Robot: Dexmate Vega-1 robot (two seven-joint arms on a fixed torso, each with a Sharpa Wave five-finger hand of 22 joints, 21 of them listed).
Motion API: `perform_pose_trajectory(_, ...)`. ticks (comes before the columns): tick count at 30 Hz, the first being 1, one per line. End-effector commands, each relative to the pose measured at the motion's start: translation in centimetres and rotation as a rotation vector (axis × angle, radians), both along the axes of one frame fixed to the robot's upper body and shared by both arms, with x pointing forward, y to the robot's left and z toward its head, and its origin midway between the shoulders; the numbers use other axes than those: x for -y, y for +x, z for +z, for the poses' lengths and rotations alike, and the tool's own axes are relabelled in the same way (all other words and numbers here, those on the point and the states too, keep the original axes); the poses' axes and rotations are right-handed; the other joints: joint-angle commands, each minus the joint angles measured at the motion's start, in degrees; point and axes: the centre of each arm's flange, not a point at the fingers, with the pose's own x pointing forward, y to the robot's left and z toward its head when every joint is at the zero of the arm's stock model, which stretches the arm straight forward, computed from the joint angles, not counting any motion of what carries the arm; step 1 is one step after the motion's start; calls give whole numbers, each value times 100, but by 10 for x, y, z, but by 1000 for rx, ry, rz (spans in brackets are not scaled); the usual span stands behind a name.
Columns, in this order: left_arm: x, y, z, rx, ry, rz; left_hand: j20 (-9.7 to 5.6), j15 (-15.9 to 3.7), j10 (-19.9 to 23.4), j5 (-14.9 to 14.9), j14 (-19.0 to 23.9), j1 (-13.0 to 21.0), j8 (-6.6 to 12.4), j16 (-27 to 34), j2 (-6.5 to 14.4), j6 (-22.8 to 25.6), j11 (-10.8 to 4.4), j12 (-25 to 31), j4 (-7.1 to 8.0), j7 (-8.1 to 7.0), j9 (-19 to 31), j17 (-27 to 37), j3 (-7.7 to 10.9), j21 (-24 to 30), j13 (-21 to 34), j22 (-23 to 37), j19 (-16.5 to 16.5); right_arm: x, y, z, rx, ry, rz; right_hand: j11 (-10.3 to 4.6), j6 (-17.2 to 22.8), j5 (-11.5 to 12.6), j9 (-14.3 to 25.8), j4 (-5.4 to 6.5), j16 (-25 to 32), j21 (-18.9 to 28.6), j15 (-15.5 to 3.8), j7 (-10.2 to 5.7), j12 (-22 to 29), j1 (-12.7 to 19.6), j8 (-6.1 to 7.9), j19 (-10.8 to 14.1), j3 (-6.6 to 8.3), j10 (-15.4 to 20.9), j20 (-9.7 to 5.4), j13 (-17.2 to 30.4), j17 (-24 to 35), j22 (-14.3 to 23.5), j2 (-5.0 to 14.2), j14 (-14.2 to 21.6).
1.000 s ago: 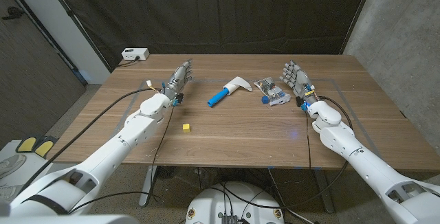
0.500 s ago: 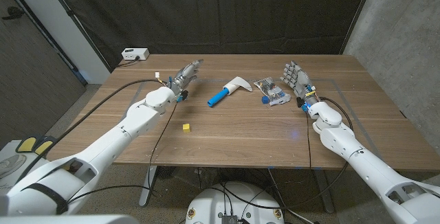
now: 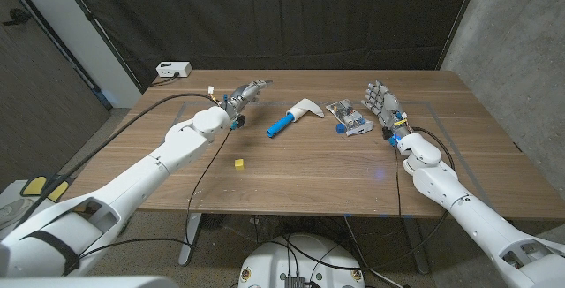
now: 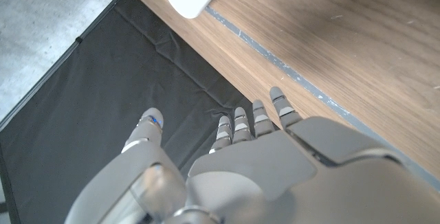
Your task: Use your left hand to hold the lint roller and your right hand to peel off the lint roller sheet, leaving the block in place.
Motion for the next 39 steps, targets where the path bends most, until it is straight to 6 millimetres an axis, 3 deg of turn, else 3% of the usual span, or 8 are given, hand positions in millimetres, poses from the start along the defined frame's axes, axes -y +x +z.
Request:
perform_pose_trajectory(1, 19, -17, 12, 16, 134, 112, 12, -49, 169, -20, 157, 122, 40, 47, -11, 145, 3, 67, -90, -1, 25, 21, 16, 3, 23, 21, 105, 5, -6, -5, 10, 6, 6, 2, 55, -11, 14, -39, 38, 22, 42, -32, 40, -16, 29, -2, 19, 35, 24, 25, 14, 11, 27, 4)
perform_pose_trajectory(10, 40, -24, 24, -3, 279, 224, -117, -272, 608, -26, 582, 506, 108, 118, -101, 589, -79, 187, -314, 47, 32, 36, 47, 81, 54, 22, 455, 10, -6, -11, 11, 18, 9, 9, 64, -12, 15, -39, 41, 24, 36, -37, 45, -27, 29, 0, 18, 50, 28, 25, 15, 11, 31, 12)
perform_pose_trajectory(19, 58, -24, 33, -22, 400, 295, -168, -371, 915, 1, 863, 856, 165, 160, -230, 931, -227, 258, -384, 16, 37, 46, 49, 117, 70, 16, 670, 13, -7, -15, 10, 24, 6, 21, 87, -13, 16, -41, 47, 24, 44, -34, 55, -37, 33, -1, 20, 85, 25, 26, 16, 11, 38, 31)
perform_pose_trajectory(28, 76, -25, 39, -61, 503, 371, -253, -613, 1327, 20, 1412, 1033, 162, 343, -478, 1214, -342, 381, -299, 42, 52, 122, -122, 198, 133, 25, 1005, 16, -3, -19, 9, 32, 9, 31, 100, -14, 16, -44, 45, 24, 50, -33, 60, -47, 33, -5, 19, 105, 23, 27, 17, 12, 39, 32)
perform_pose_trajectory(39, 95, -29, 50, -190, 638, 371, -203, -582, 1286, 47, 1483, 908, 62, 376, -708, 1108, -262, 370, -229, 104, 63, 191, -317, 217, 184, 32, 1109, 16, 6, -18, 11, 36, 19, 37, 112, -14, 17, -47, 44, 26, 42, -31, 61, -54, 33, -2, 21, 116, 21, 28, 17, 12, 41, 35)
